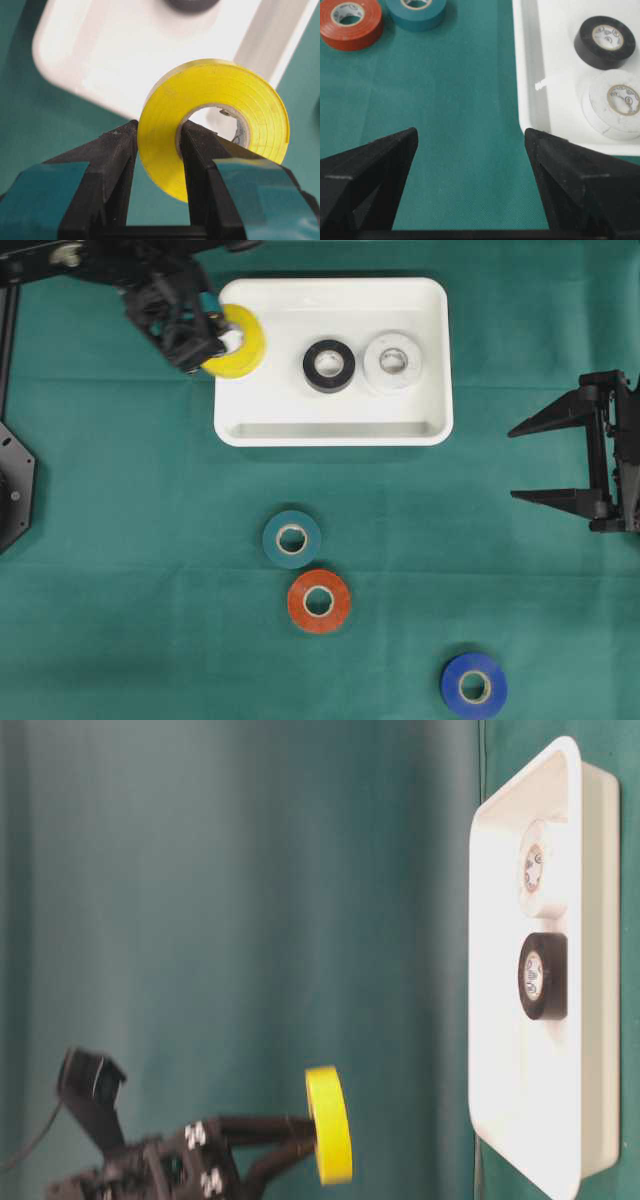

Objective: Pick up the tape from a random location and place it into the white case.
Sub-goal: 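Lift the yellow tape with the left gripper and carry it up to the tray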

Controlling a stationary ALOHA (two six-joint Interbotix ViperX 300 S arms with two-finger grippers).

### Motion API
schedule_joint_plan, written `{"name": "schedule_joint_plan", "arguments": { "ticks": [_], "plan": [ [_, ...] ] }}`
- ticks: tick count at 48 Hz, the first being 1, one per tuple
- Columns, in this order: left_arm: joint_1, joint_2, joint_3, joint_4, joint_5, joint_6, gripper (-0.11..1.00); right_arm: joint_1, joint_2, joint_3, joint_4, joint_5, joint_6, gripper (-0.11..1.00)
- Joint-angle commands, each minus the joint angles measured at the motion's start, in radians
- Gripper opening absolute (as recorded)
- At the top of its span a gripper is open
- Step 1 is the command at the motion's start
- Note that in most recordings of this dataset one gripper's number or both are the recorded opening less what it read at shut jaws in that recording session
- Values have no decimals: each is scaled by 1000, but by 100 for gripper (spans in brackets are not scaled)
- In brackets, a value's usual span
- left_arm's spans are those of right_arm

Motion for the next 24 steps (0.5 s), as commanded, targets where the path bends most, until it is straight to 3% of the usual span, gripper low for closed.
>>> {"name": "schedule_joint_plan", "arguments": {
  "ticks": [1, 11, 24],
  "plan": [
    [-5, 20, -72, 2, -8, 5, 21, 2, 5, -25, -2, -5, 0, 86],
    [-6, 61, -132, 2, -5, 18, 21, 2, 3, -26, -2, -5, 0, 86],
    [-5, 49, -110, 2, 2, 21, 21, 2, 5, -26, -2, -5, -2, 86]
  ]
}}
